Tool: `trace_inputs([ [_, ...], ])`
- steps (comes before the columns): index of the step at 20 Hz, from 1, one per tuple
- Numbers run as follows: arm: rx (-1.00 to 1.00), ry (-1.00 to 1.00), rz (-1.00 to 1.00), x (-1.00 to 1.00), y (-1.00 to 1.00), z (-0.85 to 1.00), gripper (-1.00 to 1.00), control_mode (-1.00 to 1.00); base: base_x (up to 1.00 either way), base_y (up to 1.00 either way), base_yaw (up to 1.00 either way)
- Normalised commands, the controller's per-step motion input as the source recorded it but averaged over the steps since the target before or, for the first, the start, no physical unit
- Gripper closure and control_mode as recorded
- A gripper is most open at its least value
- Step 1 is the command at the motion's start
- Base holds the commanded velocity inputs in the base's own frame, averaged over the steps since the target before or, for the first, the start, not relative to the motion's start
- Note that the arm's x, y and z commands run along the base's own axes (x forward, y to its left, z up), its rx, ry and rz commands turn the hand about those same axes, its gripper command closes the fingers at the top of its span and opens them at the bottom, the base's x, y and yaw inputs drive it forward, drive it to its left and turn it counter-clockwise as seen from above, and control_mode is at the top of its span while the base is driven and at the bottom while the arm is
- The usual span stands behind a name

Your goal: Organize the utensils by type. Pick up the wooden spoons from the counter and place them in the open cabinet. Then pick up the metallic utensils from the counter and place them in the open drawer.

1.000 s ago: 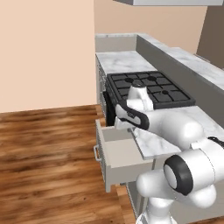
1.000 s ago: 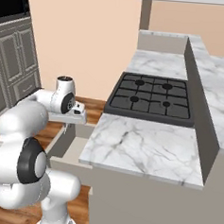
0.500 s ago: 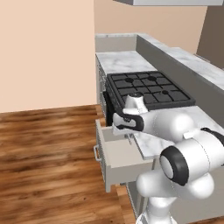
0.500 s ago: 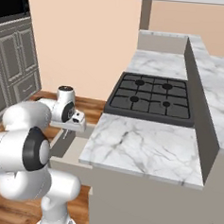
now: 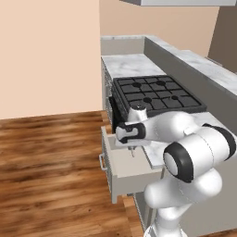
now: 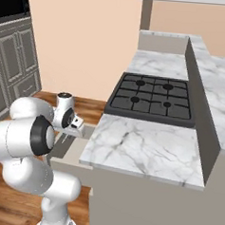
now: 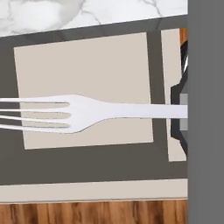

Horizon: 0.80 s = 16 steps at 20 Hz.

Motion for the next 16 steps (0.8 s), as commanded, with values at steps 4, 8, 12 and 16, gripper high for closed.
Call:
trace_inputs([
  [4, 0.00, 0.00, -0.06, 0.20, 0.14, -0.31, 1.00, -1.00, 0.00, 0.00, 0.00],
  [8, 0.00, 0.00, -0.02, 0.24, 0.07, -0.29, 1.00, -1.00, 0.00, 0.00, 0.00],
  [12, 0.00, 0.00, 0.00, 0.17, 0.00, -0.22, 1.00, -1.00, 0.00, 0.00, 0.00],
  [16, 0.00, 0.01, 0.00, 0.18, 0.00, -0.21, 1.00, -1.00, 0.00, 0.00, 0.00],
])
